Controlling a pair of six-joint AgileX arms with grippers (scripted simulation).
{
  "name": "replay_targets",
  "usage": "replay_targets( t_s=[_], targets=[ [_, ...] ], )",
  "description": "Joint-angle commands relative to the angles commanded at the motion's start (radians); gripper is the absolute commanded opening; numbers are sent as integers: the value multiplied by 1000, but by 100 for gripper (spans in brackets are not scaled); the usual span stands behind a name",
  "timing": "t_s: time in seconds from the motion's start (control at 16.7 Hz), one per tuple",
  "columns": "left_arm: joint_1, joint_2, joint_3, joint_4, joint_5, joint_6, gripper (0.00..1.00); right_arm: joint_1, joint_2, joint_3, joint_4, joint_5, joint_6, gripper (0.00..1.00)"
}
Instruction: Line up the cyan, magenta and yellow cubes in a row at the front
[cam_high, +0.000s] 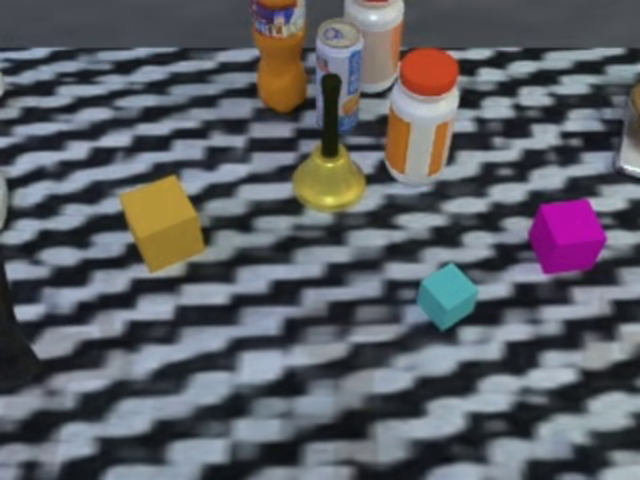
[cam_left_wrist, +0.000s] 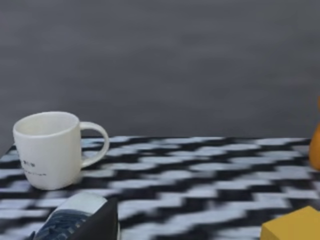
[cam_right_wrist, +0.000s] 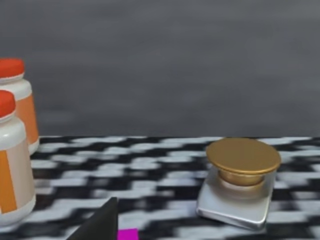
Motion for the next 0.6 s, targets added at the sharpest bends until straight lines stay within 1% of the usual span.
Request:
replay_targets(
  t_s=[0.18, 0.3, 0.42, 0.6],
  targets=[
    [0, 0, 0, 0, 0, 0, 100, 3, 10, 10, -6, 0, -1, 100],
    [0, 0, 0, 0, 0, 0, 100, 20, 62, 60, -39, 1, -3, 100],
    [0, 0, 0, 0, 0, 0, 100, 49, 156, 151, -96, 0, -8, 100],
    [0, 0, 0, 0, 0, 0, 100, 109, 375, 341, -220, 0, -17, 100]
  ],
)
